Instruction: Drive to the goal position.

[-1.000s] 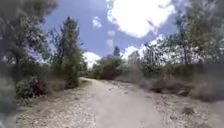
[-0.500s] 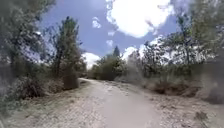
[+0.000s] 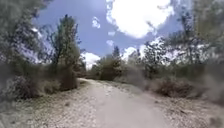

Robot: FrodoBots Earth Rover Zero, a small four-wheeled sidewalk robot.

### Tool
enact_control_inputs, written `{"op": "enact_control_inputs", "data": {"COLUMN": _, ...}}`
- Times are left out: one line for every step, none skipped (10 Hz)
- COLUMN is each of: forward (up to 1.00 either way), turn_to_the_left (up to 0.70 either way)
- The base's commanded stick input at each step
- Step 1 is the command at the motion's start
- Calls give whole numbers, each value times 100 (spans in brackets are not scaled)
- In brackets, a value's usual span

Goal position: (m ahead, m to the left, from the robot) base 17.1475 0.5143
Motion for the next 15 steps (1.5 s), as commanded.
{"op": "enact_control_inputs", "data": {"forward": 45, "turn_to_the_left": 0}}
{"op": "enact_control_inputs", "data": {"forward": 45, "turn_to_the_left": 0}}
{"op": "enact_control_inputs", "data": {"forward": 45, "turn_to_the_left": 0}}
{"op": "enact_control_inputs", "data": {"forward": 45, "turn_to_the_left": 0}}
{"op": "enact_control_inputs", "data": {"forward": 45, "turn_to_the_left": 0}}
{"op": "enact_control_inputs", "data": {"forward": 45, "turn_to_the_left": 0}}
{"op": "enact_control_inputs", "data": {"forward": 45, "turn_to_the_left": 0}}
{"op": "enact_control_inputs", "data": {"forward": 45, "turn_to_the_left": 0}}
{"op": "enact_control_inputs", "data": {"forward": 45, "turn_to_the_left": 0}}
{"op": "enact_control_inputs", "data": {"forward": 45, "turn_to_the_left": 0}}
{"op": "enact_control_inputs", "data": {"forward": 45, "turn_to_the_left": 27}}
{"op": "enact_control_inputs", "data": {"forward": 45, "turn_to_the_left": 27}}
{"op": "enact_control_inputs", "data": {"forward": 45, "turn_to_the_left": 23}}
{"op": "enact_control_inputs", "data": {"forward": 45, "turn_to_the_left": 4}}
{"op": "enact_control_inputs", "data": {"forward": 45, "turn_to_the_left": 0}}
